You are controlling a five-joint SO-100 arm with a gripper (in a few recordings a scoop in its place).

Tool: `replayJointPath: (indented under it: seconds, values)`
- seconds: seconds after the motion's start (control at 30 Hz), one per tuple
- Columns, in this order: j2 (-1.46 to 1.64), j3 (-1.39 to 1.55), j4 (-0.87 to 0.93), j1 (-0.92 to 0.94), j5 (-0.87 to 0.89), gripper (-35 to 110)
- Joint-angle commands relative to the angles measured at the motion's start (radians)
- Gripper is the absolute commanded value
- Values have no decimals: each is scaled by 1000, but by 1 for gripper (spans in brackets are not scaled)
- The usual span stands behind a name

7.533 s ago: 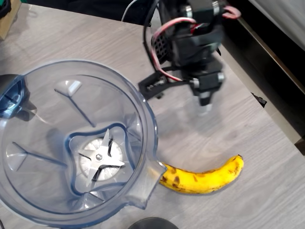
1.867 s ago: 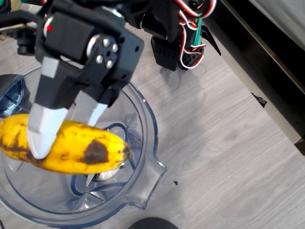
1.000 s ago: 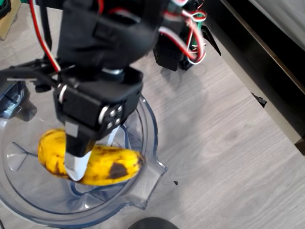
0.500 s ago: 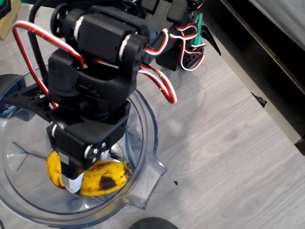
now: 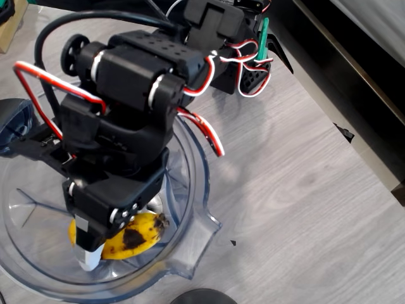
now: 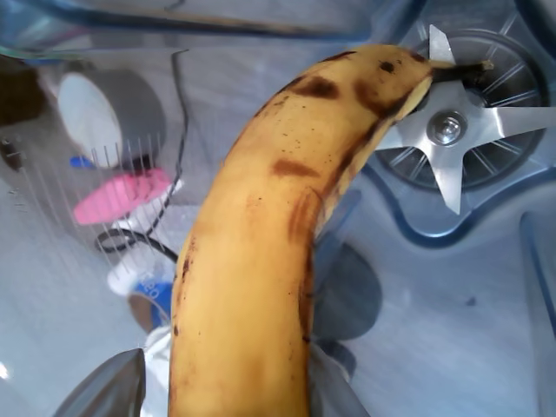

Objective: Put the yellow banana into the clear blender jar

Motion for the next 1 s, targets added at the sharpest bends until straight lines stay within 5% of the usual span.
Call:
replayJointPath:
  seconds: [0.0, 0.73, 0.87, 0.97]
  values:
    - [114, -5, 6, 5, 0, 21]
    - [769, 241, 3, -118, -35, 21]
    - [963, 491, -35, -153, -66, 21]
    - [1244, 936, -273, -181, -87, 21]
